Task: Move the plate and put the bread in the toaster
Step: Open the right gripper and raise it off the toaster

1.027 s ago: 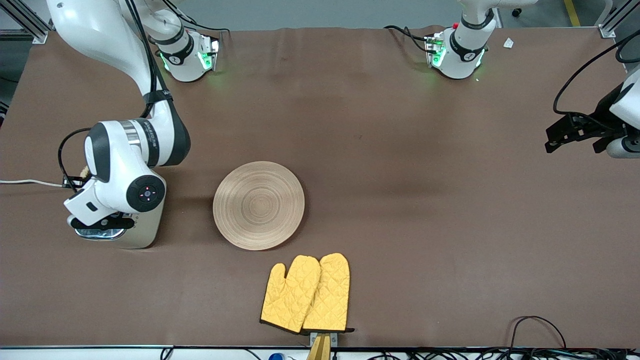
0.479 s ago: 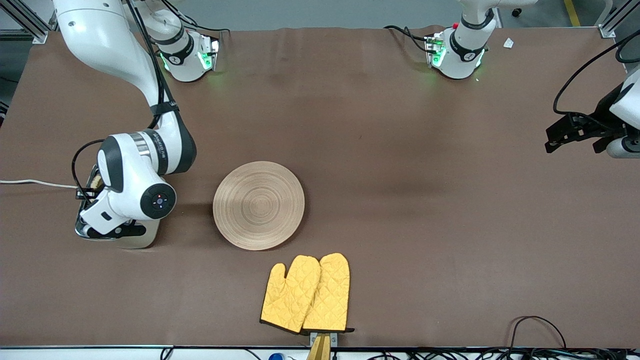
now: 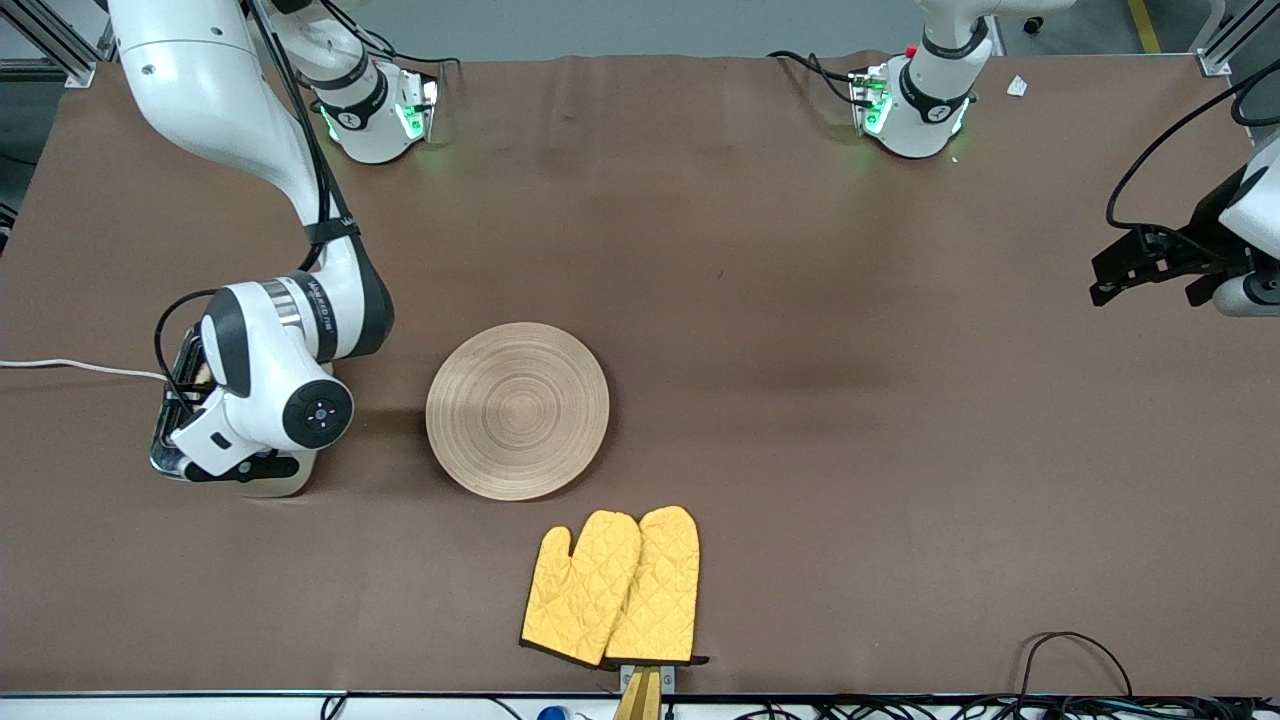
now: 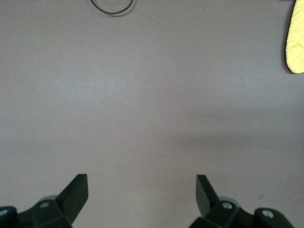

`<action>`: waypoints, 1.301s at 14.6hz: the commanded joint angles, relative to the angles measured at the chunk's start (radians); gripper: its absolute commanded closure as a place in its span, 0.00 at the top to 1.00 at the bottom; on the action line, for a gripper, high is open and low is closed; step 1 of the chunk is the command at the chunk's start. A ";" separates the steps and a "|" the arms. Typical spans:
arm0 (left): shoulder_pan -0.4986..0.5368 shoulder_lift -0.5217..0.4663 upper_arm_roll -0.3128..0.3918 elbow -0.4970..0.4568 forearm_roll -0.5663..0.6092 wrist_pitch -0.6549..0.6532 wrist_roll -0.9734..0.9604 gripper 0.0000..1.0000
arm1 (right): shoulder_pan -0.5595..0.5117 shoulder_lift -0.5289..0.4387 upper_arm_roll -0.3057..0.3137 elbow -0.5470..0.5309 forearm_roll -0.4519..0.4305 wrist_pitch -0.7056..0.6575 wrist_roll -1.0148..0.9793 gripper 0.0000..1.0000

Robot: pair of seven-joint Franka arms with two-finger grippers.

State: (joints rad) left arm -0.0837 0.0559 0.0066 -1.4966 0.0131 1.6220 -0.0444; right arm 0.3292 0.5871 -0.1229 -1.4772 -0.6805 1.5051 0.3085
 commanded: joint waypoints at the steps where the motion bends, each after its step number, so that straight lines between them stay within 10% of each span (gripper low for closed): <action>1: -0.007 -0.008 0.003 -0.008 0.008 0.004 -0.005 1.00 | 0.004 -0.013 0.017 0.011 0.047 -0.013 0.003 1.00; 8: -0.007 -0.008 0.001 -0.008 -0.002 0.004 -0.061 1.00 | 0.051 -0.044 0.022 0.254 0.157 -0.226 -0.002 1.00; 19: -0.010 -0.005 -0.004 -0.002 0.005 0.004 -0.051 1.00 | -0.105 -0.368 0.011 0.247 0.591 -0.206 0.003 1.00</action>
State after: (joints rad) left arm -0.0870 0.0559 0.0027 -1.4982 0.0130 1.6220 -0.0875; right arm 0.2977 0.2705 -0.1238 -1.1738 -0.1612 1.2727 0.3094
